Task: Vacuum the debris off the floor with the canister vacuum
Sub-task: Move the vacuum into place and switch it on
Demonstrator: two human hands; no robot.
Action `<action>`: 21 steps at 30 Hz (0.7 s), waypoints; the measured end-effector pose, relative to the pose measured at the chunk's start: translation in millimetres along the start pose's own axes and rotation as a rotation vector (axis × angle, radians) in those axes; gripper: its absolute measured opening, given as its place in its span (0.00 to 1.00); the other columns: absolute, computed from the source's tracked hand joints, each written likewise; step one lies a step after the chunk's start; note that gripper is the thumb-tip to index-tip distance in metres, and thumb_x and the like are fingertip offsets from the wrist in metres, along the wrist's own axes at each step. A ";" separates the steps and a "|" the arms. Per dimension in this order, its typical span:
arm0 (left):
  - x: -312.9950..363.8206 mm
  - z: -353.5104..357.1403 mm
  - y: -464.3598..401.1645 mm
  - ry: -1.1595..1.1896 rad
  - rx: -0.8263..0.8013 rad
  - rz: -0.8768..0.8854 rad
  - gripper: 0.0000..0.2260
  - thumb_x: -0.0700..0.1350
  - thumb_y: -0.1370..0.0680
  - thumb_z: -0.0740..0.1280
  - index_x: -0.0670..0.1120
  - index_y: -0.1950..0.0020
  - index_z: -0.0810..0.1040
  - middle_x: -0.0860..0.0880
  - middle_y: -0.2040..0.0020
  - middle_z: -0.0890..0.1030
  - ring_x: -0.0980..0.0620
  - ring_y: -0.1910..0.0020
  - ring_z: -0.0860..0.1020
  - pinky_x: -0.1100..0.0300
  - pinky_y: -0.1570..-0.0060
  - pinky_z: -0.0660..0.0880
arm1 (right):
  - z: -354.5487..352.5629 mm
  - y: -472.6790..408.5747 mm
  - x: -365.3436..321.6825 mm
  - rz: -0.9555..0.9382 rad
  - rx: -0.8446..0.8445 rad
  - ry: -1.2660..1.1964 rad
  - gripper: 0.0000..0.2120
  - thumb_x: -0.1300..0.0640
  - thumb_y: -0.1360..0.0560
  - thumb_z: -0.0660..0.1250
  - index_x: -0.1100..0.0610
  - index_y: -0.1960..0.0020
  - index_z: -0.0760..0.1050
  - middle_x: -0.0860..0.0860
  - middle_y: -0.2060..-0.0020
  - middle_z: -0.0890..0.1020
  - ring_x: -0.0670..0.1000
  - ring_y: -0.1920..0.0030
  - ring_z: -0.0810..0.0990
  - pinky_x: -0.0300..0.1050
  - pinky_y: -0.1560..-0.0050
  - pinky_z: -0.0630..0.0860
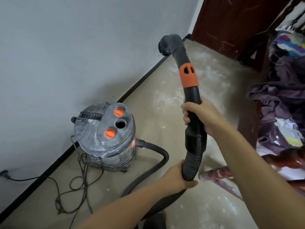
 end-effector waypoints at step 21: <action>-84.6 -139.4 -17.7 -0.237 -0.303 -0.202 0.22 0.55 0.28 0.72 0.44 0.40 0.74 0.47 0.45 0.78 0.48 0.44 0.77 0.57 0.45 0.73 | 47.3 -103.9 123.7 0.319 0.605 -0.111 0.11 0.64 0.27 0.66 0.61 0.46 0.71 0.54 0.67 0.77 0.52 0.69 0.76 0.44 0.66 0.77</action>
Point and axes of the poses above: each hand's wrist, its own y-axis away from the middle knuckle, its own z-axis out of the palm, x = y × z, the point moved 10 cm from there along -y, towards the middle knuckle
